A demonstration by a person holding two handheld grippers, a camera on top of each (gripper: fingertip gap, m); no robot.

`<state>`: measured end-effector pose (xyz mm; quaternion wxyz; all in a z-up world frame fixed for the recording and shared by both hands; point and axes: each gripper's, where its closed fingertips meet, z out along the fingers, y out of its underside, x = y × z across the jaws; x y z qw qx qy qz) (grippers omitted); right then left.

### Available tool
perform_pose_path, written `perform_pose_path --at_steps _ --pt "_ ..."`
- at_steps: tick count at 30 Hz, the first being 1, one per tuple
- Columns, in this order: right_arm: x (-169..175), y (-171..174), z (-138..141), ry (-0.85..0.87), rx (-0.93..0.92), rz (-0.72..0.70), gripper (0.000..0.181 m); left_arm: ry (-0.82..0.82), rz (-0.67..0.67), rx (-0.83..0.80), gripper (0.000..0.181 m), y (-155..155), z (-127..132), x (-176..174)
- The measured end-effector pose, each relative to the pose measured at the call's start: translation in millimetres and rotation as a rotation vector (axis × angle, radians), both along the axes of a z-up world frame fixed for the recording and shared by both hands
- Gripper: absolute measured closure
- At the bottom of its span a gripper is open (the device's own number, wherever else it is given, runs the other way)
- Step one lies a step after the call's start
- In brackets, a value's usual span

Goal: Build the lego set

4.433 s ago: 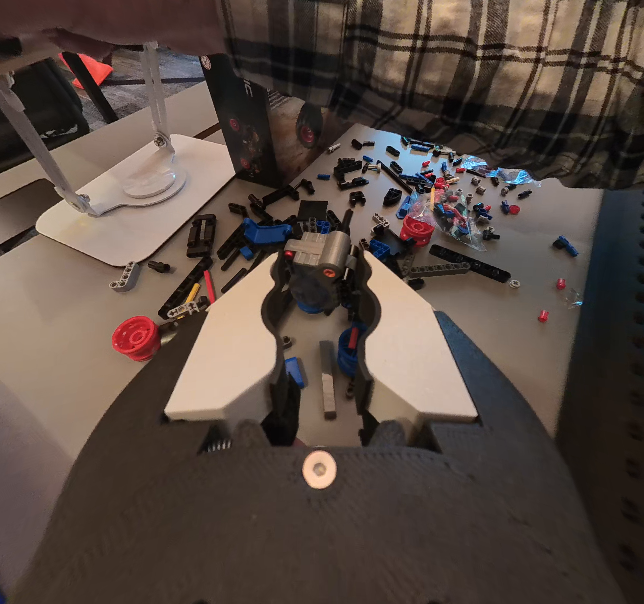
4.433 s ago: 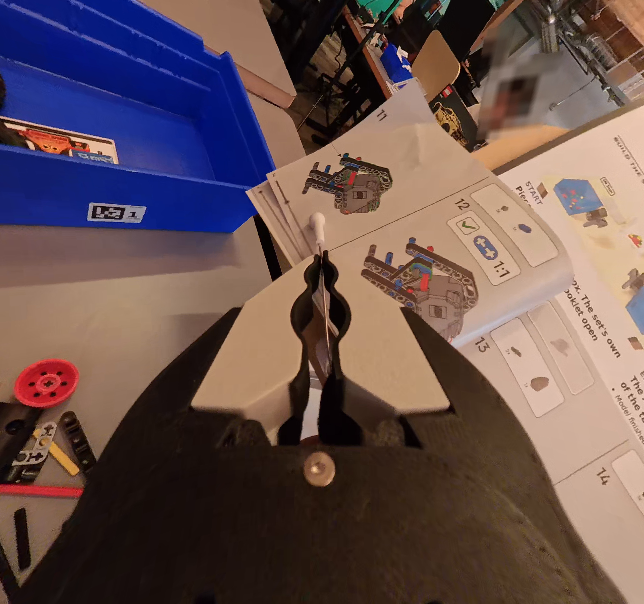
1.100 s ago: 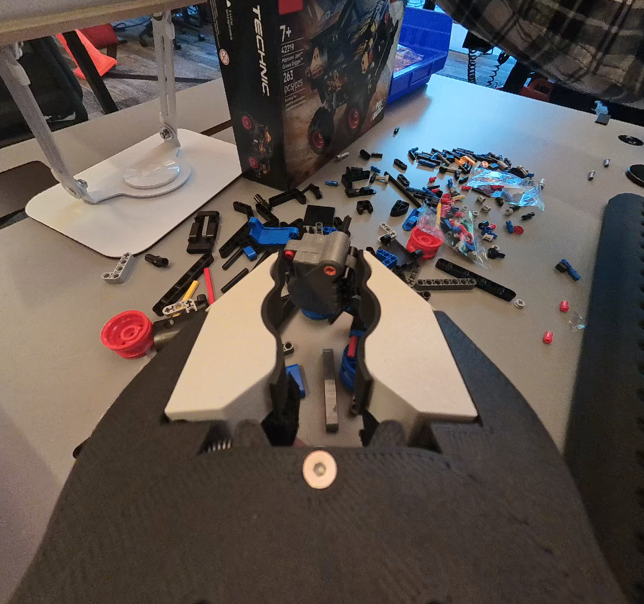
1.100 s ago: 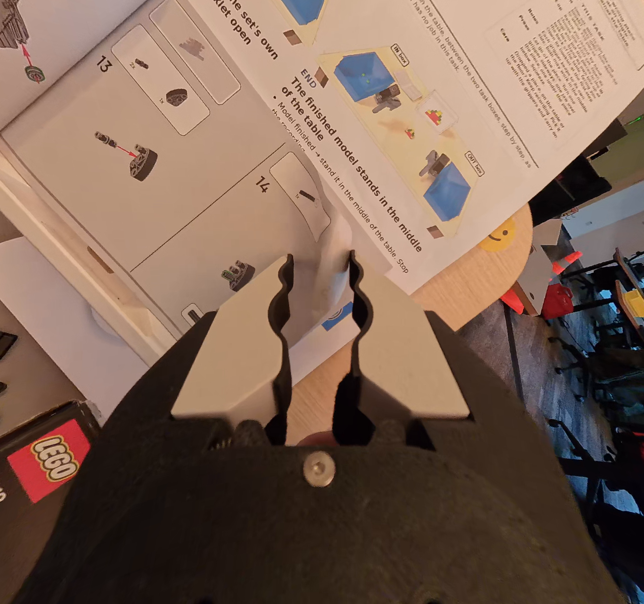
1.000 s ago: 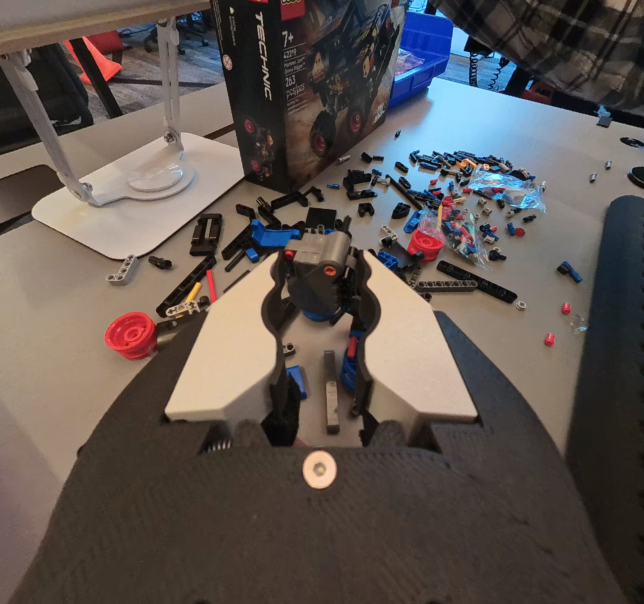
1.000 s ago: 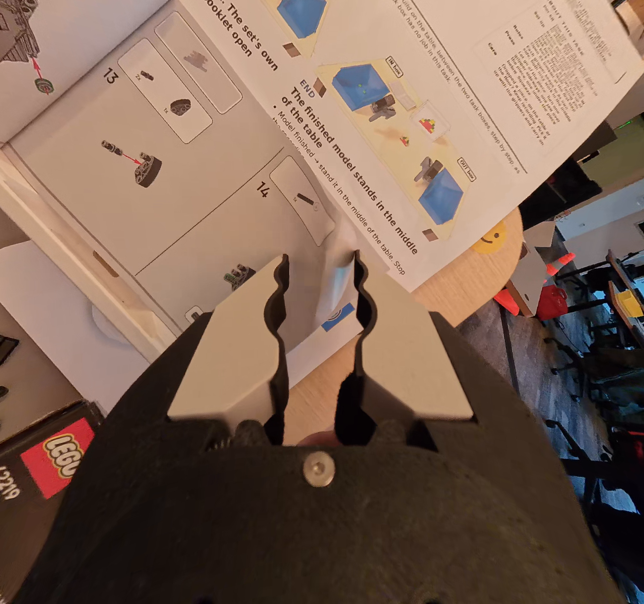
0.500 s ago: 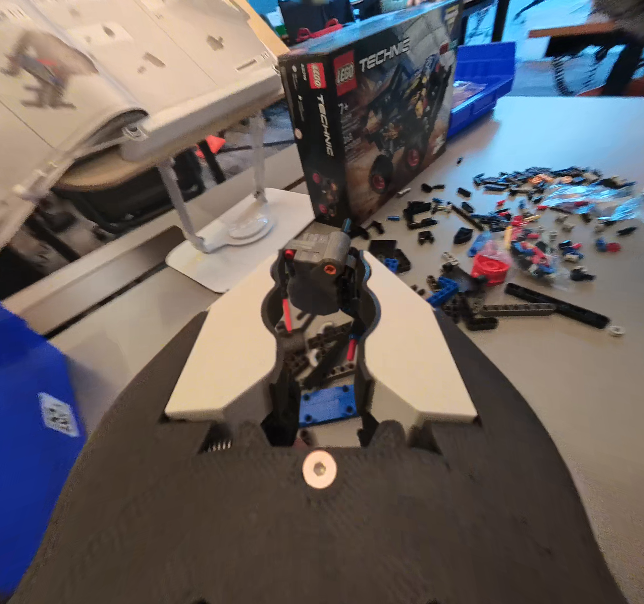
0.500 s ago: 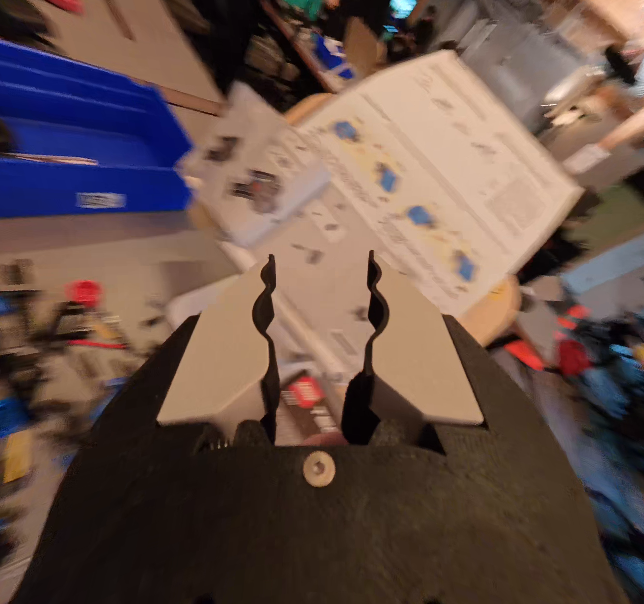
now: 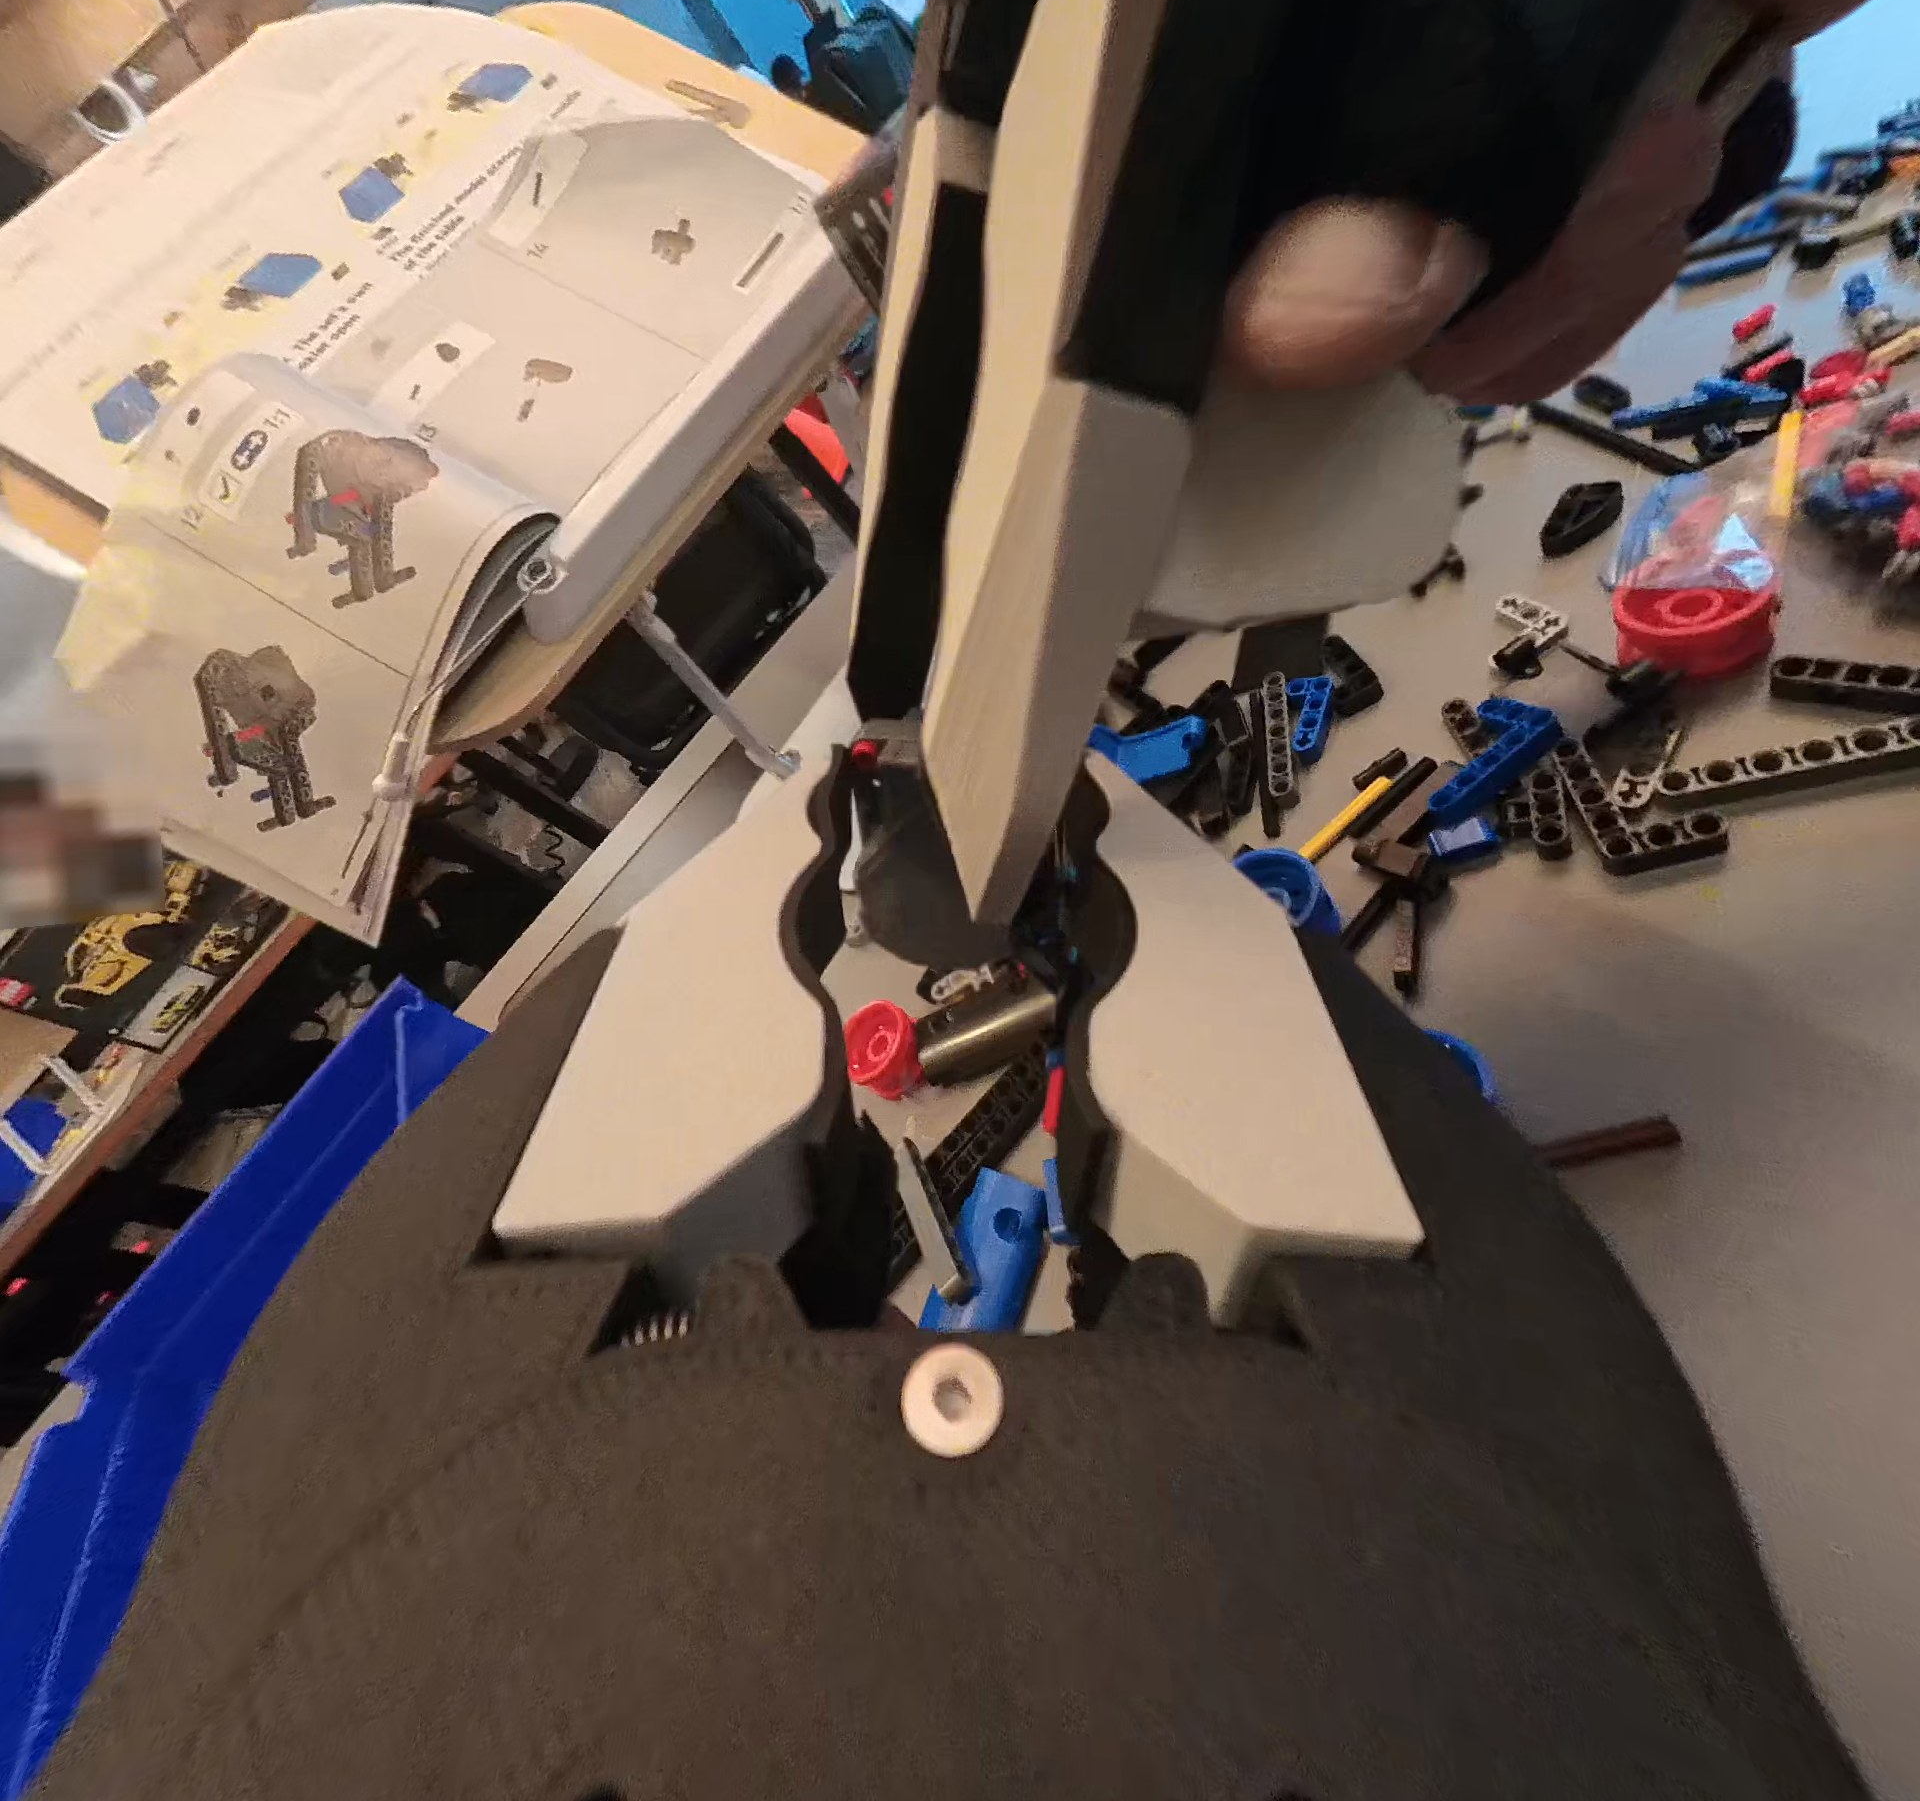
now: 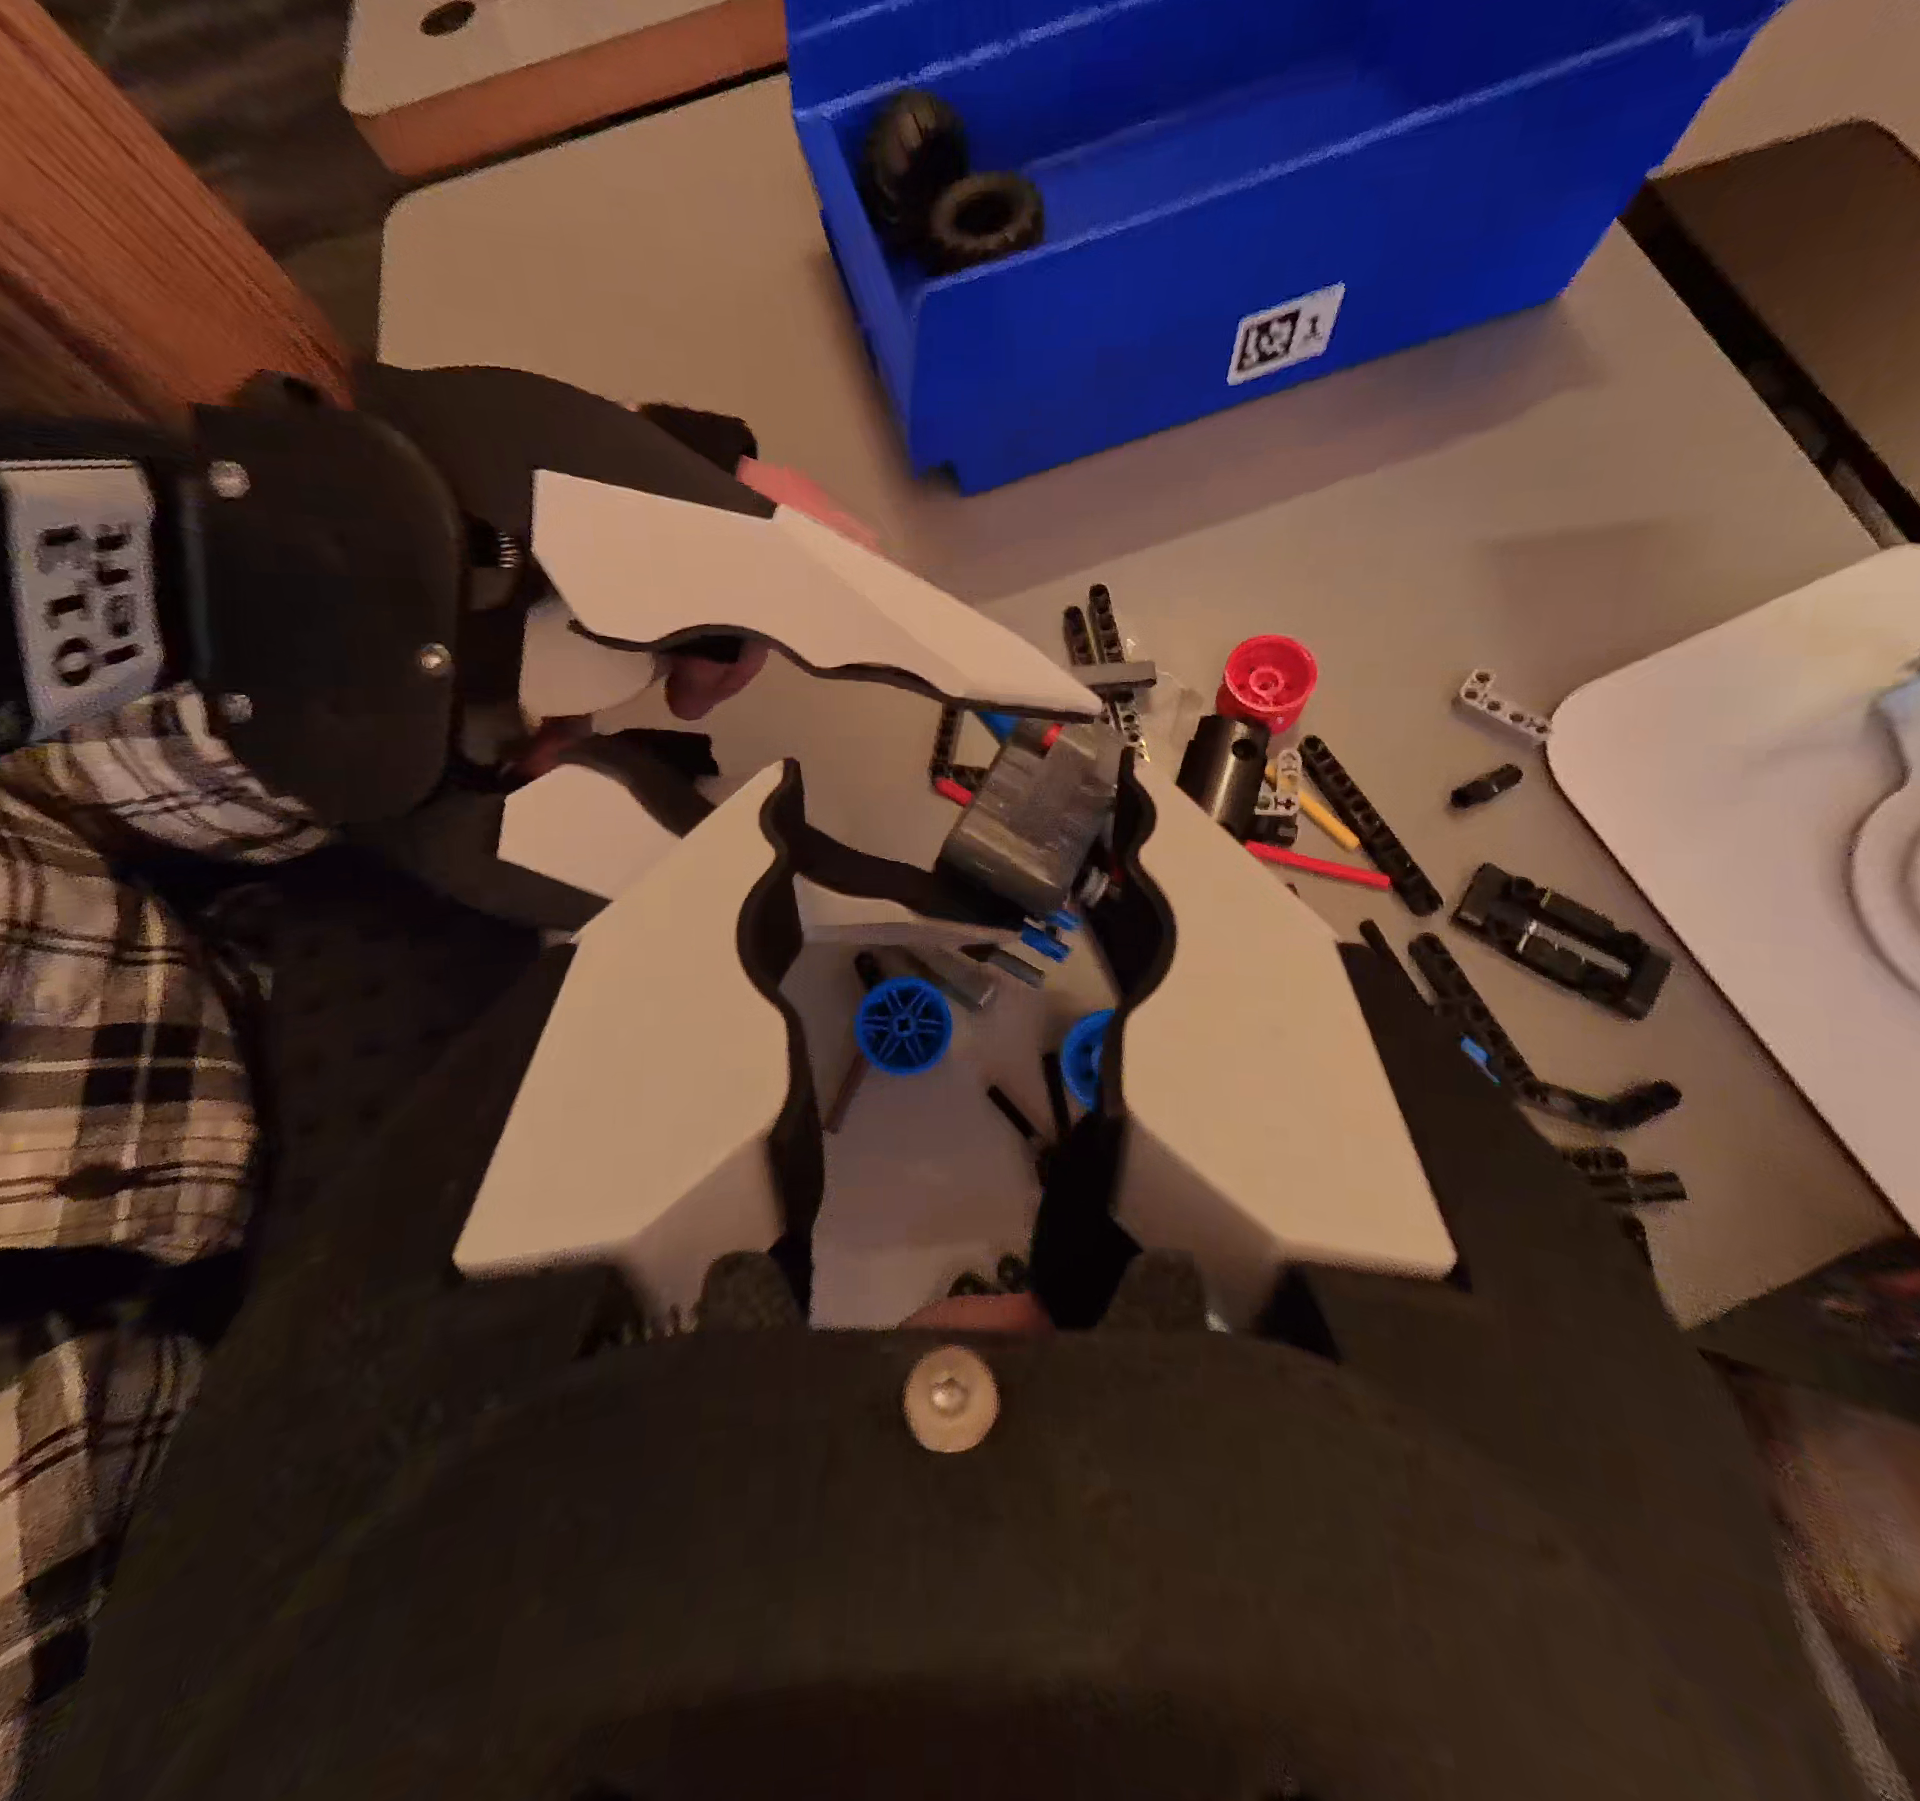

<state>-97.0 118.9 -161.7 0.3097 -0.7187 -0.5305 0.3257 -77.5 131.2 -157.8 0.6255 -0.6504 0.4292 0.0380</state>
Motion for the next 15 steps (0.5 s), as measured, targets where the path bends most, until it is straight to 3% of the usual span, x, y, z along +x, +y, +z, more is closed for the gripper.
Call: perform_pose_path --at_steps 7,12,15 --pt "5 5 -23 0.007 -0.048 -0.073 0.151 0.082 -0.049 0.056 0.143 -11 0 17" --pt "5 7 -18 0.077 -0.022 -0.091 0.153 0.044 -0.056 0.046 0.142 -10 2 17" --pt "8 13 -9 0.146 -0.007 -0.132 0.154 -0.034 -0.038 0.063 0.127 -8 14 11"
